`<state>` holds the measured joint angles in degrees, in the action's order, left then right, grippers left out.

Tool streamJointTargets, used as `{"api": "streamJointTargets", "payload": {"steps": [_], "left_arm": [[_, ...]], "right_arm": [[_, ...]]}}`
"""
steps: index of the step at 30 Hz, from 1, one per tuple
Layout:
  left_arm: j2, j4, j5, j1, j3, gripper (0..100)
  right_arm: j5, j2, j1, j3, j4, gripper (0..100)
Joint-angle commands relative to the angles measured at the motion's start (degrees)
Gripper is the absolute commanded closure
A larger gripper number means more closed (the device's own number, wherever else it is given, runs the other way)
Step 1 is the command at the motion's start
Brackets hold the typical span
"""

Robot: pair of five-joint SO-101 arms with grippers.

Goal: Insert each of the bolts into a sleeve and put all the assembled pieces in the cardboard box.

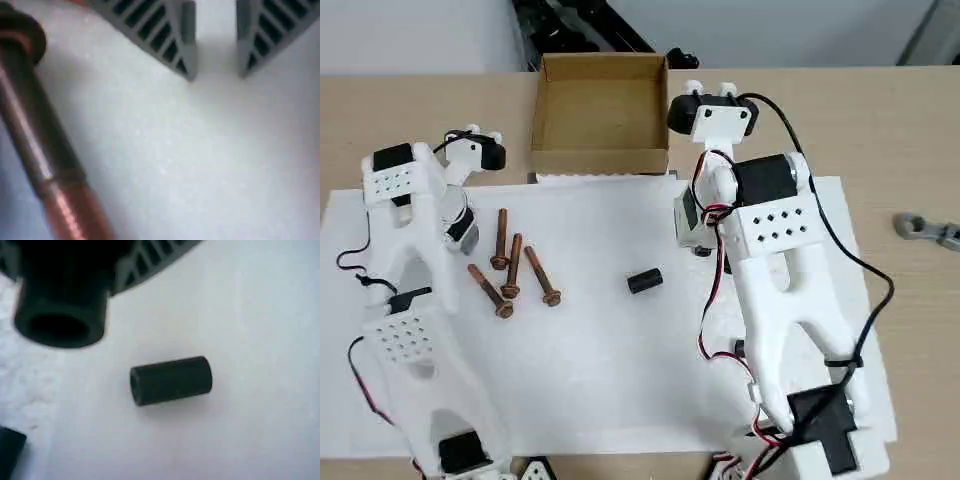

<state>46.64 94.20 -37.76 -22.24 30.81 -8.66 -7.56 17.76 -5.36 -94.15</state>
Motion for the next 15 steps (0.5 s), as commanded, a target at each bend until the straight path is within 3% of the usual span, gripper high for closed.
{"api": "streamJointTargets", "payload": {"steps": [1, 8, 15], "left_arm": [[3.8, 1.1, -1.2, -7.1, 2.6, 99], [1.8, 6.3, -3.1, -8.1, 19.2, 94], [-9.4, 6.4, -9.8, -4.5, 11.0, 94]], "right_arm": [[0.9, -2.9, -0.4, -0.4, 0.1, 98.1], [0.8, -2.7, -0.4, -0.3, 0.1, 98.1], [0.9, -2.7, -0.4, -0.3, 0.1, 99.0]]}}
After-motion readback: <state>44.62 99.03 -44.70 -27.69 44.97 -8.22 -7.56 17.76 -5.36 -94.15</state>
